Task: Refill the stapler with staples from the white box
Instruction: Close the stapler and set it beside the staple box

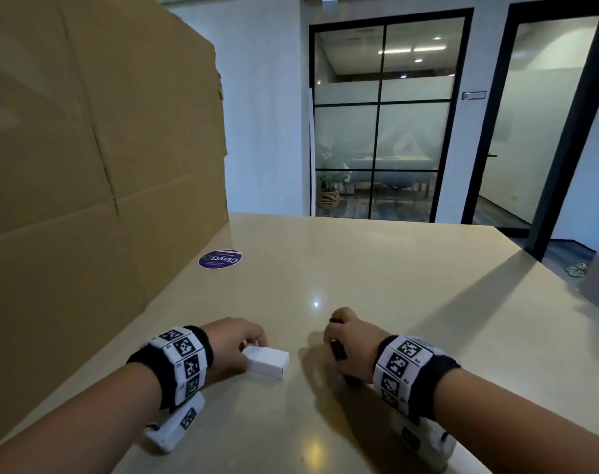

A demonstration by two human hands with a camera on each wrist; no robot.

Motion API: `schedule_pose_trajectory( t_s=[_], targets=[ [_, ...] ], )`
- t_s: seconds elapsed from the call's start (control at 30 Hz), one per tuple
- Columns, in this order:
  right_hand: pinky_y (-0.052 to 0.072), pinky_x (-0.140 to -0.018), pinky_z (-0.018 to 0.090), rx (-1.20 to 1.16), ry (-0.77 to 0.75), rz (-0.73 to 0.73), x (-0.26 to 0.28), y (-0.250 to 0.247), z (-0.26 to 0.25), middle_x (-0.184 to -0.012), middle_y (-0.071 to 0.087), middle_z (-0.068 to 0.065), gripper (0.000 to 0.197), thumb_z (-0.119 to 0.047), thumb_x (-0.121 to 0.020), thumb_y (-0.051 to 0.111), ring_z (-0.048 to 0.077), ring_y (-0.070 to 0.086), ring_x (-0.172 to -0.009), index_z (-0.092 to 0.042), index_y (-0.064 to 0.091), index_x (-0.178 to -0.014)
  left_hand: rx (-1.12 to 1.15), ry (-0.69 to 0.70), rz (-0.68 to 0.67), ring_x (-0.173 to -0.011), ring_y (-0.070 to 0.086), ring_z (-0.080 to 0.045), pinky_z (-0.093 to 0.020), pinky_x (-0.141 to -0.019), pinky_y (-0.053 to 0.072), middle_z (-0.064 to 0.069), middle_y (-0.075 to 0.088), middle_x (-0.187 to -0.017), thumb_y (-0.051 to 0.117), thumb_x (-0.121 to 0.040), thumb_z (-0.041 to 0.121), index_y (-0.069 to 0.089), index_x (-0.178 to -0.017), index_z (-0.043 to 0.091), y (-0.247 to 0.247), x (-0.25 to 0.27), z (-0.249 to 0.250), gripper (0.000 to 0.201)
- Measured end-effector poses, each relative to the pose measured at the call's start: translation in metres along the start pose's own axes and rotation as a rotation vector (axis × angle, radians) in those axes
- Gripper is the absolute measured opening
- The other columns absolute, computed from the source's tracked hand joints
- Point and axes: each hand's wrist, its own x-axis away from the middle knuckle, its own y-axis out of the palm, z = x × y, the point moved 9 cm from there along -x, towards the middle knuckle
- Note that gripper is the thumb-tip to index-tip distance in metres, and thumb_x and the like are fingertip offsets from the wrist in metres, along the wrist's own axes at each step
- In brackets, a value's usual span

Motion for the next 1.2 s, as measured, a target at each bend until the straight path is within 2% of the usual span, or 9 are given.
schedule_pose_trajectory(
  t_s=[0.03,0.1,0.2,0.27,0.4,0.53,0.73,0.97,1.2],
  targets=[
    [0.053,-0.09,0.037,-0.02,-0.004,0.015,-0.005,-0.001,-0.005,-0.148,0.023,0.003,0.05,-0.017,-0.08,0.064,0.033,0.061,-0.106,-0.021,0.047,-0.127,0.001,-0.006,-0.004,-0.103,0.058,-0.016,-0.027,-0.087,0.046,0.004,0.061,-0.121,0.066,-0.08,0.018,0.062,-0.114,0.029,-0.001,0.001,-0.005,0.037],
    [0.054,-0.086,0.041,0.003,0.052,0.027,-0.011,-0.005,-0.009,-0.14,0.032,0.006,0.055,-0.02,-0.078,0.066,0.033,0.061,-0.102,-0.019,0.041,-0.127,0.013,-0.032,0.004,-0.1,0.058,-0.016,-0.027,-0.086,0.045,0.005,0.06,-0.118,0.066,-0.08,0.018,0.062,-0.115,0.029,-0.003,0.004,-0.017,0.036],
    [0.054,-0.074,0.038,0.131,0.141,0.005,-0.018,-0.003,-0.012,-0.111,0.052,0.007,0.046,-0.03,-0.075,0.063,0.027,0.057,-0.085,-0.017,0.043,-0.115,0.024,-0.074,0.026,-0.093,0.056,-0.014,-0.026,-0.085,0.046,0.007,0.057,-0.112,0.065,-0.081,0.022,0.061,-0.116,0.03,-0.007,0.009,-0.037,0.036],
    [0.052,-0.072,0.036,0.151,0.132,-0.013,-0.025,-0.001,-0.021,-0.106,0.059,0.008,0.04,-0.026,-0.079,0.059,0.026,0.055,-0.08,-0.014,0.045,-0.114,0.027,-0.088,0.02,-0.093,0.055,-0.014,-0.028,-0.087,0.046,0.005,0.058,-0.117,0.066,-0.081,0.023,0.061,-0.116,0.03,-0.008,0.012,-0.048,0.037],
    [0.049,-0.074,0.036,0.139,0.064,0.002,-0.049,-0.002,-0.045,-0.11,0.058,0.01,0.033,-0.017,-0.085,0.054,0.031,0.061,-0.096,-0.012,0.048,-0.117,0.042,-0.095,0.016,-0.093,0.055,-0.014,-0.03,-0.089,0.047,0.006,0.058,-0.118,0.068,-0.08,0.022,0.061,-0.115,0.032,-0.01,0.014,-0.065,0.037],
    [0.047,-0.071,0.035,0.075,0.007,0.043,-0.075,-0.003,-0.071,-0.113,0.055,0.011,0.033,-0.013,-0.087,0.053,0.034,0.061,-0.097,-0.016,0.05,-0.119,0.046,-0.099,0.053,-0.091,0.054,-0.013,-0.025,-0.082,0.044,0.006,0.059,-0.113,0.067,-0.081,0.021,0.062,-0.115,0.032,-0.013,0.013,-0.076,0.036],
    [0.049,-0.078,0.038,0.011,-0.079,0.041,-0.096,-0.003,-0.104,-0.114,0.056,0.013,0.031,-0.006,-0.085,0.054,0.035,0.06,-0.097,-0.015,0.05,-0.115,0.04,-0.083,0.08,-0.089,0.05,-0.012,-0.023,-0.079,0.039,0.001,0.061,-0.124,0.067,-0.083,0.02,0.063,-0.117,0.029,-0.018,0.011,-0.084,0.035],
    [0.047,-0.092,0.038,0.093,-0.152,-0.077,-0.103,-0.004,-0.13,-0.125,0.059,0.016,0.05,-0.001,-0.086,0.055,0.034,0.057,-0.115,-0.014,0.049,-0.134,0.031,-0.051,0.092,-0.09,0.05,-0.008,-0.02,-0.079,0.038,0.003,0.061,-0.126,0.068,-0.083,0.016,0.063,-0.12,0.026,-0.021,0.007,-0.087,0.039],
    [0.043,-0.101,0.037,0.166,-0.172,-0.164,-0.093,-0.007,-0.131,-0.142,0.051,0.011,0.061,0.003,-0.088,0.05,0.031,0.05,-0.127,-0.017,0.037,-0.144,0.033,-0.066,0.087,-0.089,0.051,-0.01,-0.022,-0.077,0.039,0.003,0.061,-0.123,0.068,-0.083,0.019,0.063,-0.119,0.028,-0.02,0.006,-0.092,0.037]
  ],
)
